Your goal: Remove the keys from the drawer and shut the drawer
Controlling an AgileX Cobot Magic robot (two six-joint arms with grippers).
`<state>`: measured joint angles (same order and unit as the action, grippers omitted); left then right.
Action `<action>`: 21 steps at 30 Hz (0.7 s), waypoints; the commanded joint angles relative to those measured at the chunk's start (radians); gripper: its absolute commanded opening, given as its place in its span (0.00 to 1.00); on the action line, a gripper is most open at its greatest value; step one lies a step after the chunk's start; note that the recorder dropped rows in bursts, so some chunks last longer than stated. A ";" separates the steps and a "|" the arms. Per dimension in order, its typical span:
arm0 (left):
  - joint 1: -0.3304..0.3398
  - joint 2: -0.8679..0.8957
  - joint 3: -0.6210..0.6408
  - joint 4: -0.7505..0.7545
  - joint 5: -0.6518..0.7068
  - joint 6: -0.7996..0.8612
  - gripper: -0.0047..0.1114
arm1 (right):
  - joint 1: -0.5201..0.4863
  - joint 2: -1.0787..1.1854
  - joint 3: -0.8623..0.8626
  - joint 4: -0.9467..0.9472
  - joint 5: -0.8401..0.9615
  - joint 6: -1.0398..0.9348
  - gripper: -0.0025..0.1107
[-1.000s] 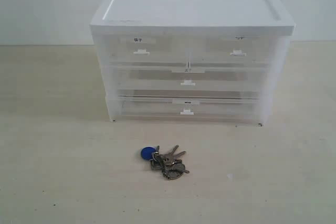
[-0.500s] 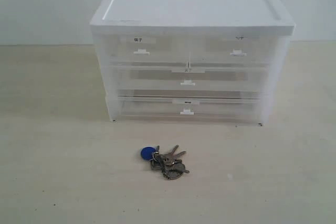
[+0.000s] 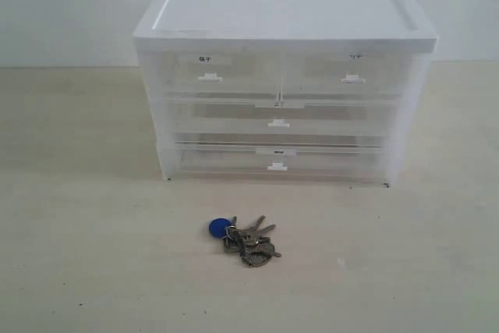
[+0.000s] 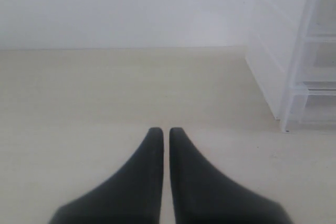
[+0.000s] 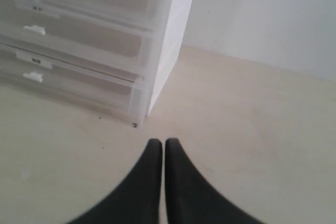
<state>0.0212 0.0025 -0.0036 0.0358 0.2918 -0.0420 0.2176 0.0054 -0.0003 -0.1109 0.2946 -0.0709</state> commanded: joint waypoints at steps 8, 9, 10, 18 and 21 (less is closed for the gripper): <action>0.003 -0.002 0.004 0.005 -0.003 0.005 0.08 | -0.078 -0.005 0.000 0.008 0.025 0.012 0.02; 0.003 -0.002 0.004 0.005 -0.003 0.005 0.08 | -0.078 -0.005 0.000 0.008 0.025 0.017 0.02; 0.003 -0.002 0.004 0.005 -0.003 0.005 0.08 | -0.078 -0.005 0.000 0.008 0.025 0.017 0.02; 0.003 -0.002 0.004 0.005 -0.003 0.005 0.08 | -0.078 -0.005 0.000 0.008 0.027 0.017 0.02; 0.003 -0.002 0.004 0.005 -0.003 0.005 0.08 | -0.078 -0.005 0.000 0.008 0.032 0.008 0.02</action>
<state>0.0212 0.0025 -0.0036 0.0358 0.2918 -0.0420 0.1462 0.0054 -0.0003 -0.1047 0.3263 -0.0566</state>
